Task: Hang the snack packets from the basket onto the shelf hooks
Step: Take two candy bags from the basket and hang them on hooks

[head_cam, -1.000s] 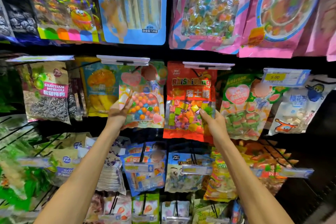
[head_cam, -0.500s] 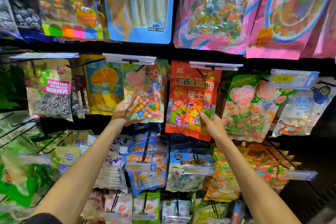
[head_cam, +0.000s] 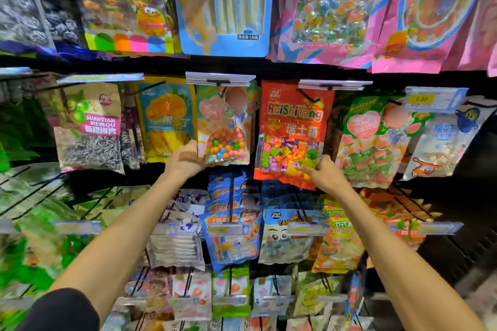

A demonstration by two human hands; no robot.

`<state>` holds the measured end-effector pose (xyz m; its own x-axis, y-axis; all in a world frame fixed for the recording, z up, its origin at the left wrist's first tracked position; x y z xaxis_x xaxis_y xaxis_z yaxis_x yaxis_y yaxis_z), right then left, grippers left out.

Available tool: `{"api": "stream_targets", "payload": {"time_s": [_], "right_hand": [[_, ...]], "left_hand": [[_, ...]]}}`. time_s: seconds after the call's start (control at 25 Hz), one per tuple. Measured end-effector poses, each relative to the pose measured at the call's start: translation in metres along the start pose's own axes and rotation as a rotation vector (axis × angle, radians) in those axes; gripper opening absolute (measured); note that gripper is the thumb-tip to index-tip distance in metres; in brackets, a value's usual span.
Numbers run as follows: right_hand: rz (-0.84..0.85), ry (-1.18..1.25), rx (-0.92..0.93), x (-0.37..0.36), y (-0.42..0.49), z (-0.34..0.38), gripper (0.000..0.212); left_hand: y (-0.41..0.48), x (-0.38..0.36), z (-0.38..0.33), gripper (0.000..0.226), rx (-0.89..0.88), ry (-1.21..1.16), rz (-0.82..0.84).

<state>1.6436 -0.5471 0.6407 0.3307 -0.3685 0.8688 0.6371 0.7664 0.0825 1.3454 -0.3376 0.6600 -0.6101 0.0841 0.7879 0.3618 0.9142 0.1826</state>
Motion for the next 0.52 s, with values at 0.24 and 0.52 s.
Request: {"api": "stream_targets", "payload": {"time_s": [0.24, 0.52], "right_hand": [[-0.007, -0.495, 0.012, 0.021, -0.031, 0.023, 0.051], [0.0, -0.748, 0.097, 0.013, -0.093, 0.082, 0.046]], "left_hand": [[-0.019, 0.023, -0.006, 0.03, -0.197, 0.465, 0.097], [-0.055, 0.051, 0.026, 0.047, -0.21, 0.607, 0.263]]}}
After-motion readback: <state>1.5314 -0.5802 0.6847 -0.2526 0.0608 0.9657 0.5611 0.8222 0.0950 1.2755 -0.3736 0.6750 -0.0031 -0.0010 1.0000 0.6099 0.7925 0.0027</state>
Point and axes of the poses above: each hand's wrist, its own y-axis towards the middle knuckle, its own x-axis out of the back of the hand, z = x × y, the point moved 7 cm from there along y, towards the middle knuckle, and after that the axes turned 8 degrees about -y, right-handed, at the moved point
